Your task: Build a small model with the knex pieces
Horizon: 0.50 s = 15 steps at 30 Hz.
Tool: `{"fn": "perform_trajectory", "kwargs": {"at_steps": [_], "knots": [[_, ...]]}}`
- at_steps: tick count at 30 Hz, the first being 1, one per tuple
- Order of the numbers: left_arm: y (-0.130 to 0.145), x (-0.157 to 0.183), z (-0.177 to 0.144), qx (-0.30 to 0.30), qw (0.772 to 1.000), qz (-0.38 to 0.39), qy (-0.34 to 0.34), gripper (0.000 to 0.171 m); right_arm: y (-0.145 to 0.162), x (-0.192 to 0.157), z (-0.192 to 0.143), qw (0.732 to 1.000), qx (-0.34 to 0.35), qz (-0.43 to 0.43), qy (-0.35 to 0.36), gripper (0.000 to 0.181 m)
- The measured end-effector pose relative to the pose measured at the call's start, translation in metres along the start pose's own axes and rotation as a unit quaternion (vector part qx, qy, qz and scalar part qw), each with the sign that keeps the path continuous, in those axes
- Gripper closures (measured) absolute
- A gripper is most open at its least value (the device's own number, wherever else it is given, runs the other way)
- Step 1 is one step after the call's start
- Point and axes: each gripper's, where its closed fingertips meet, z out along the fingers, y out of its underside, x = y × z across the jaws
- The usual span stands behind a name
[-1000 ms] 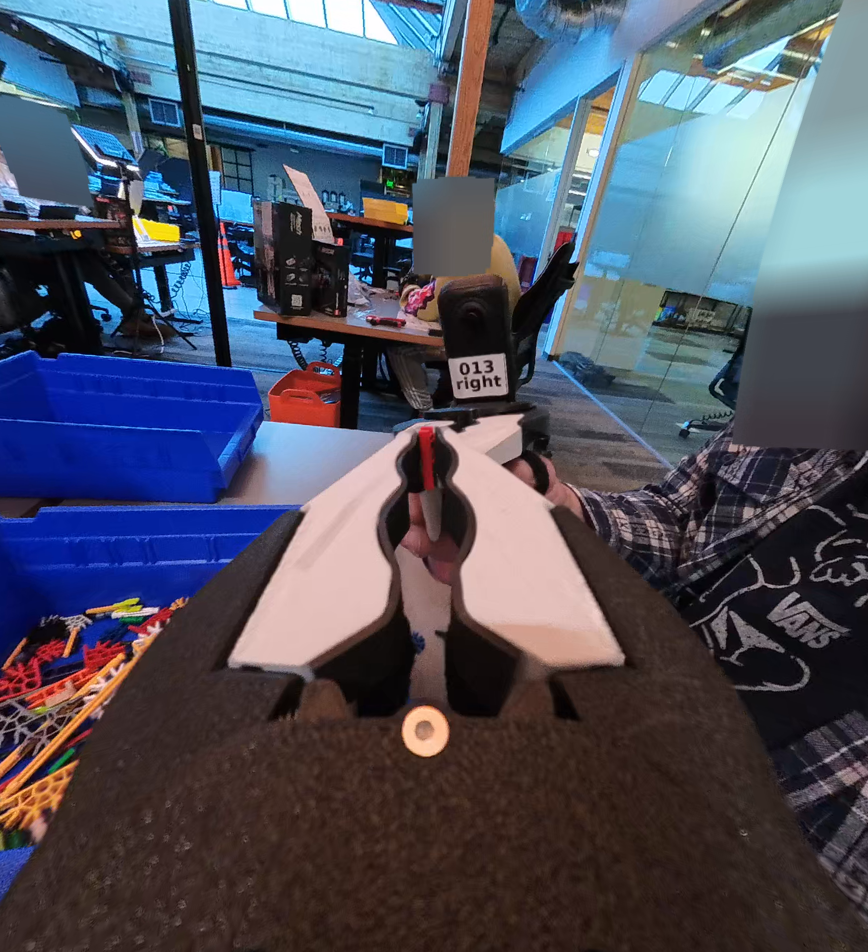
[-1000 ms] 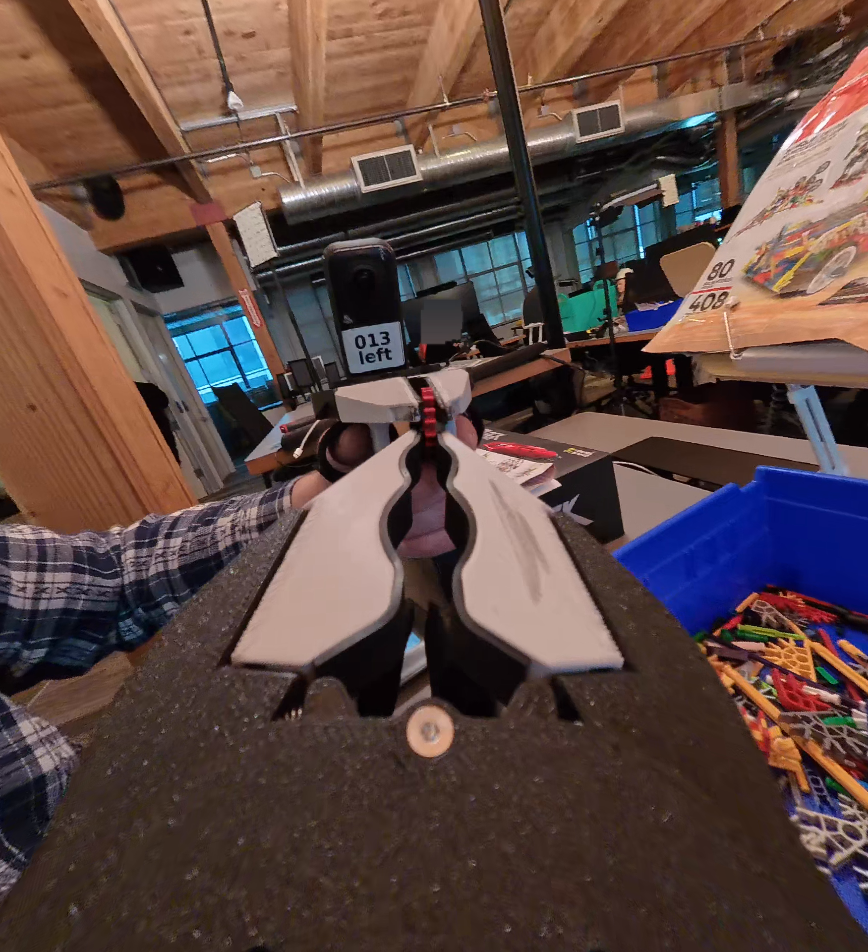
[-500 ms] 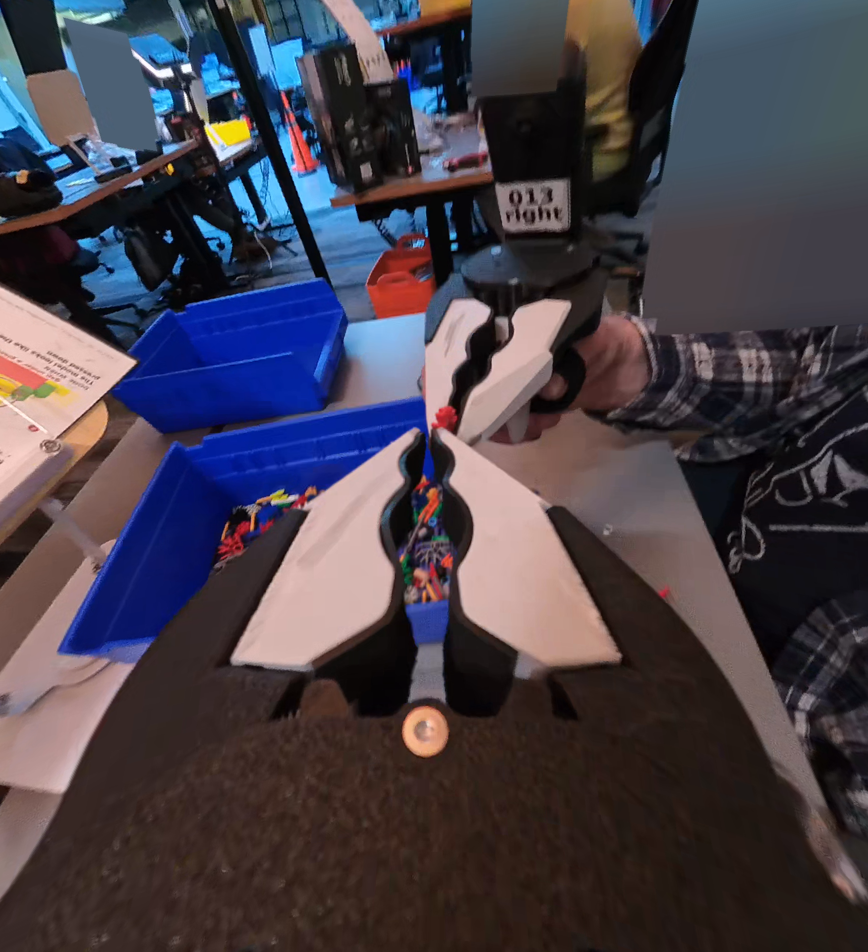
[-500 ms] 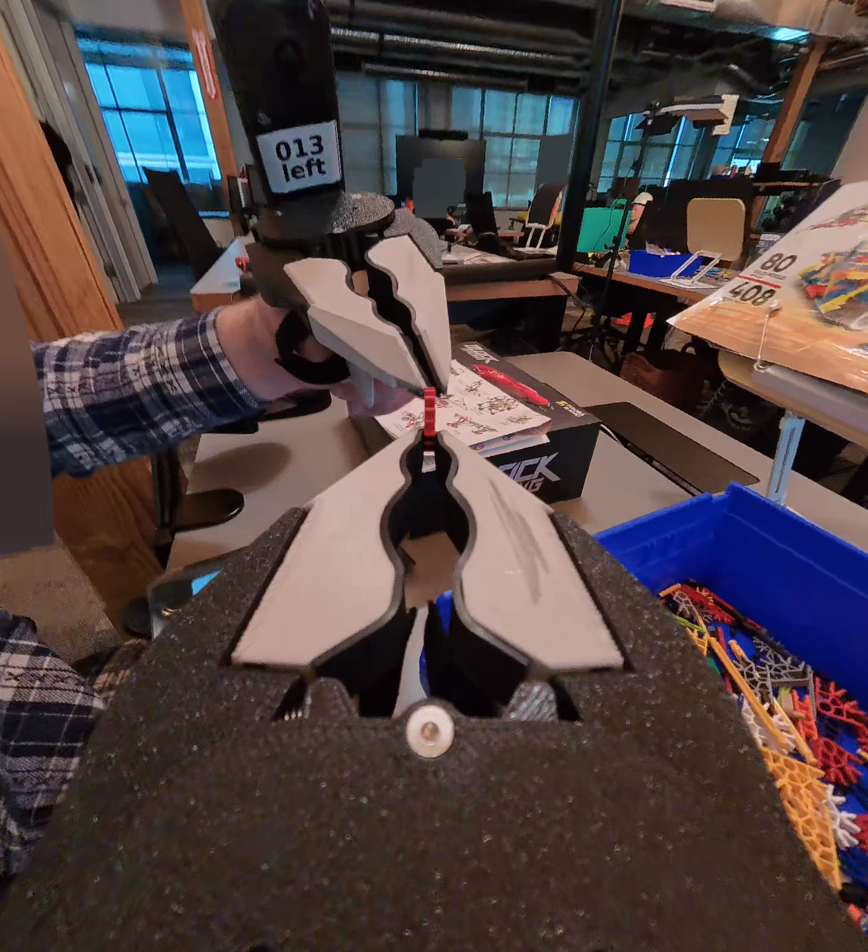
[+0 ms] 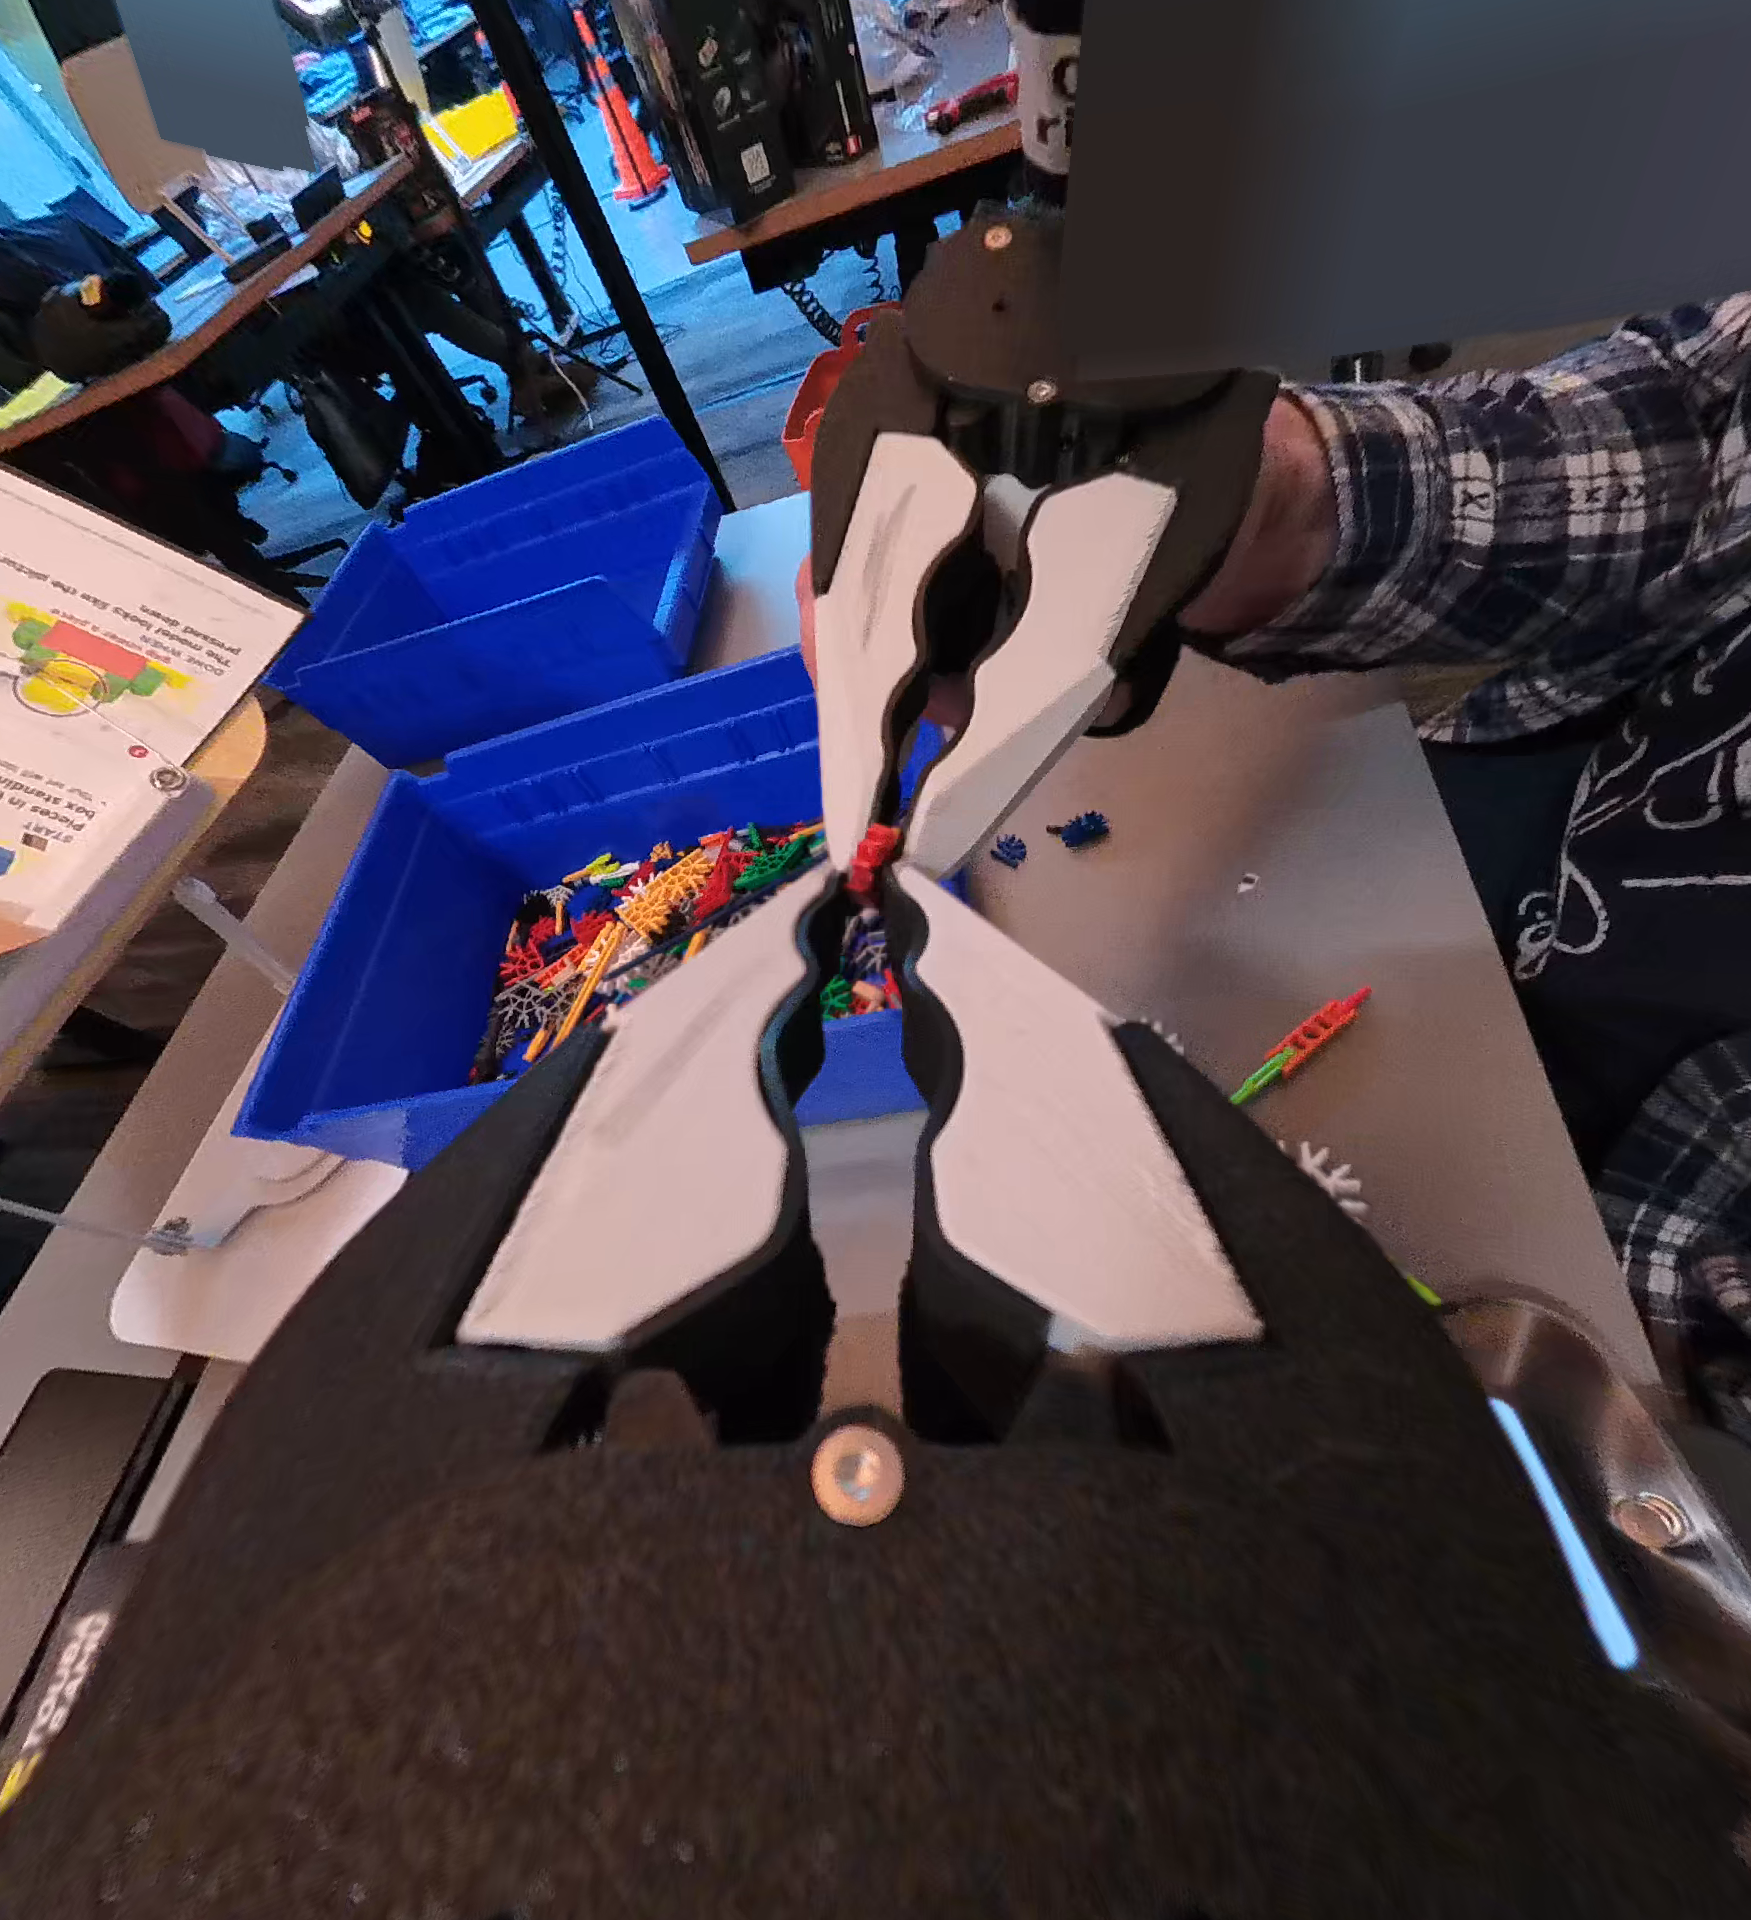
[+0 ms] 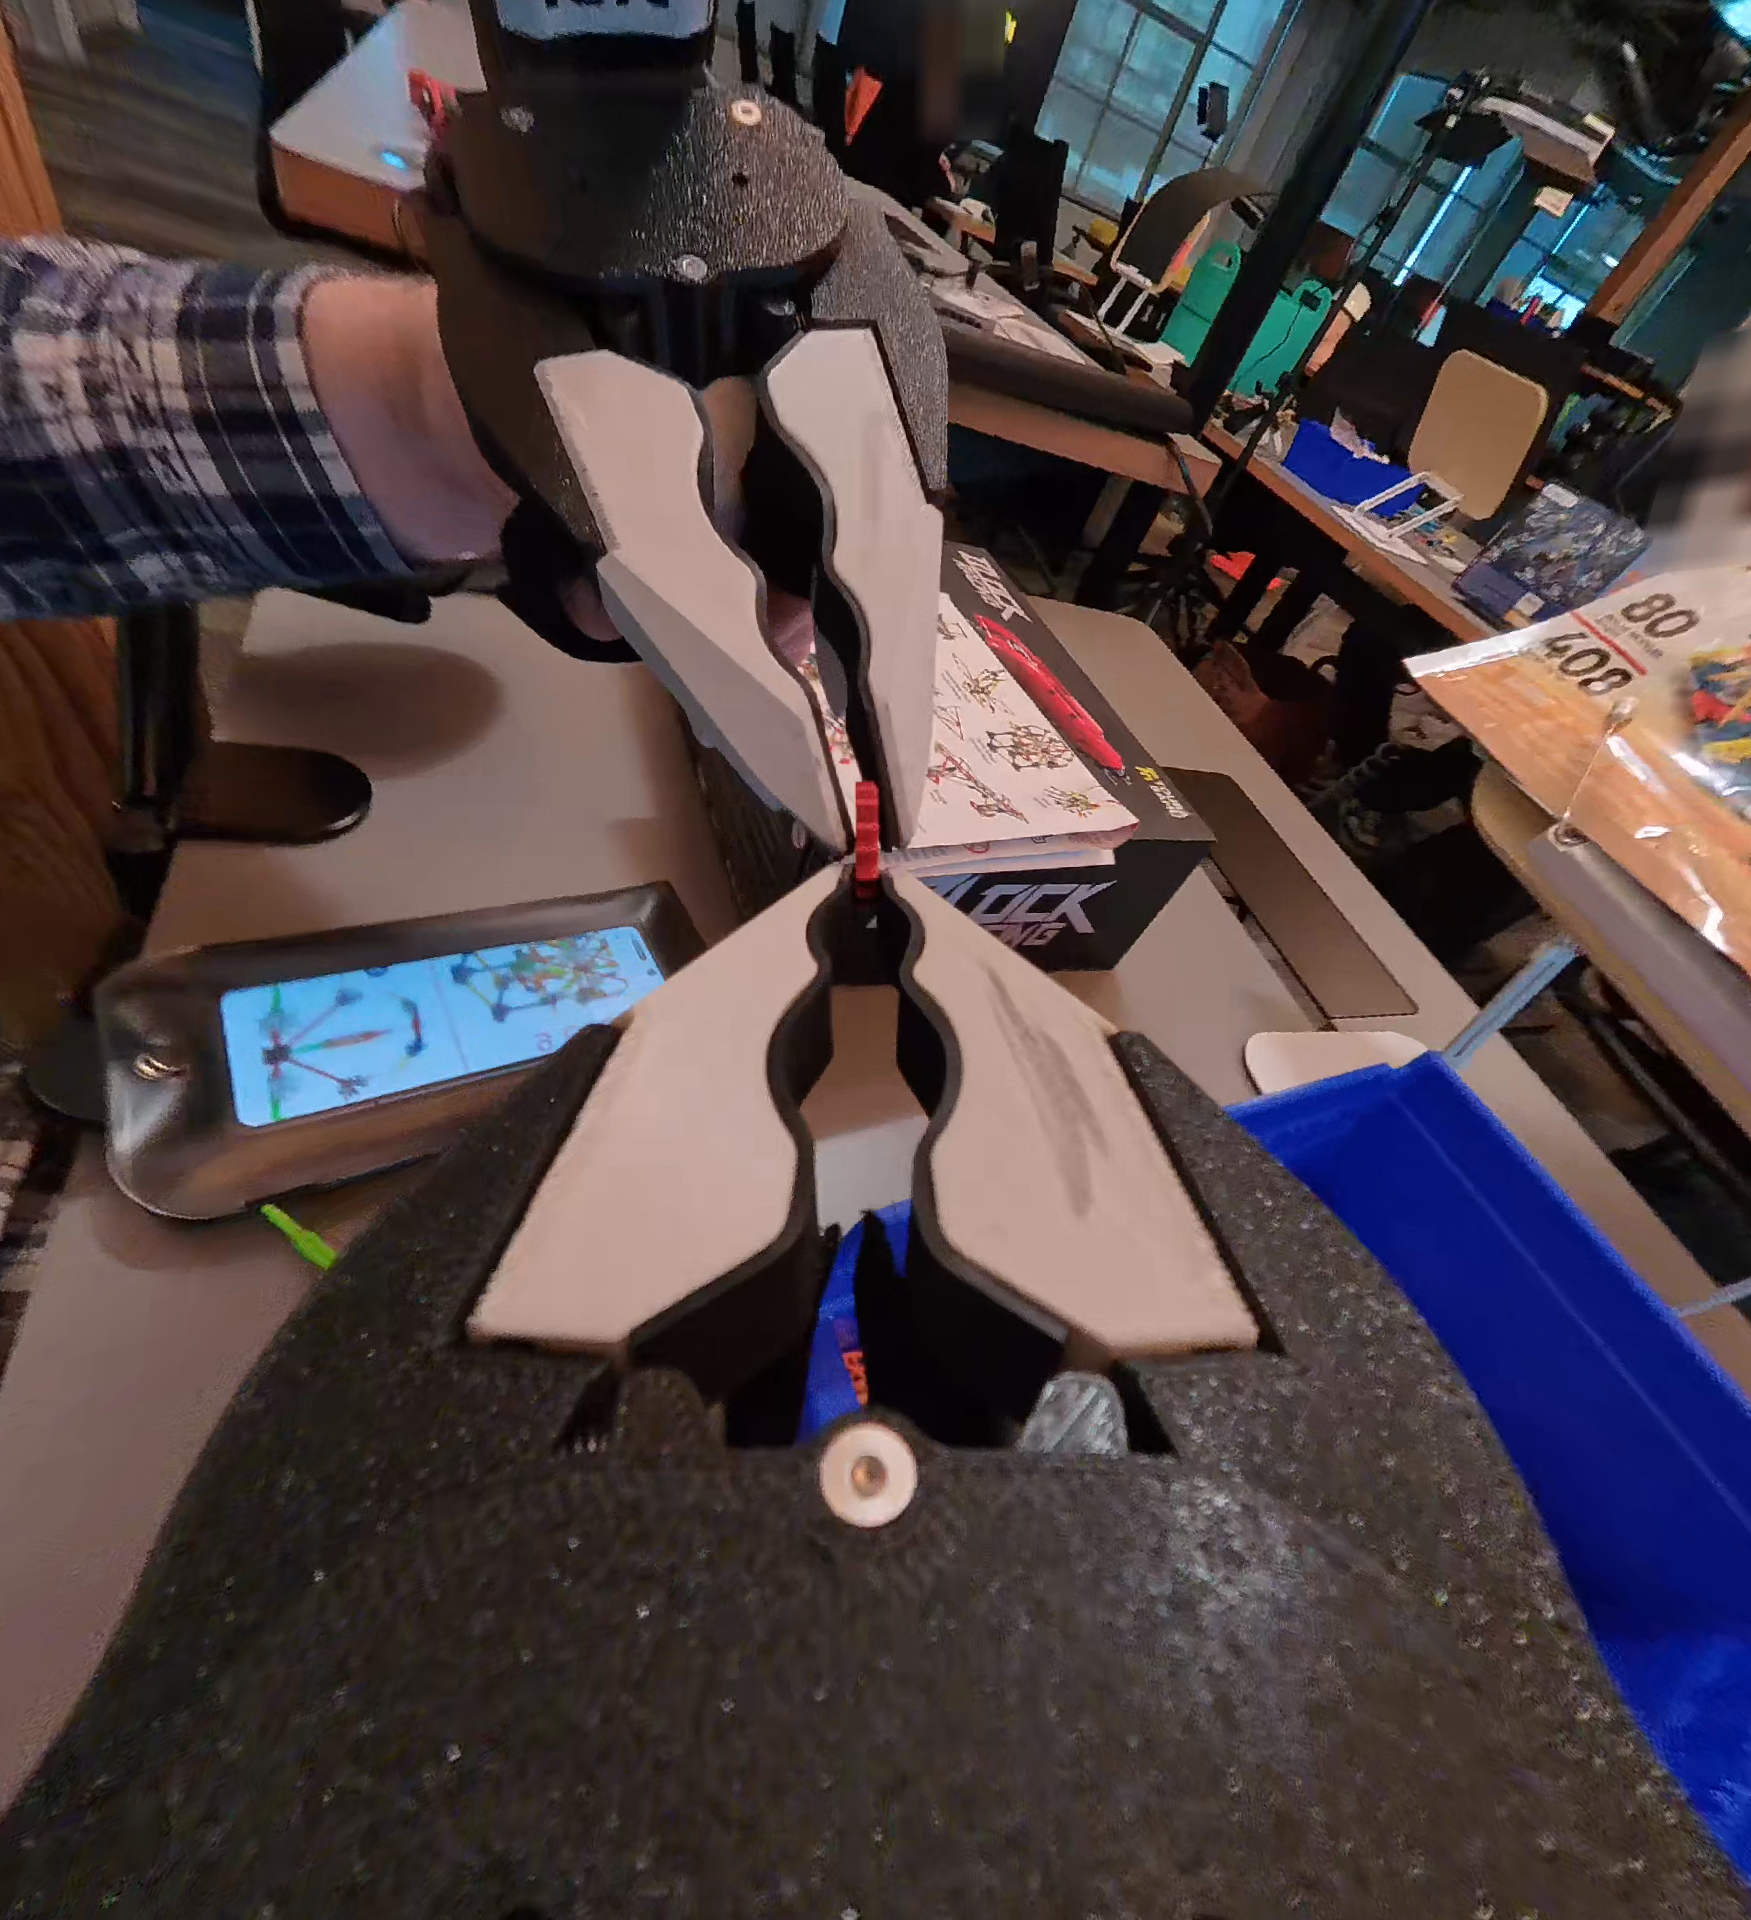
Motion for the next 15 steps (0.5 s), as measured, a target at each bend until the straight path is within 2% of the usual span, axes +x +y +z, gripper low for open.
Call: {"fn": "perform_trajectory", "kwargs": {"at_steps": [3, 10, 15], "knots": [[0.006, 0.001, -0.004, -0.008, 1.0, 0.007, -0.012, 0.166, 0.003, -0.002, 0.003, 0.999, -0.01, -0.036, 0.012, 0.179], [0.013, 0.006, -0.009, -0.022, 0.999, 0.015, -0.025, 0.163, 0.012, -0.007, 0.007, 1.0, -0.014, -0.01, -0.018, 0.179], [0.015, 0.01, -0.006, -0.038, 0.999, 0.024, -0.021, 0.163, 0.015, -0.015, 0.007, 0.998, -0.033, -0.031, -0.035, 0.179]]}}
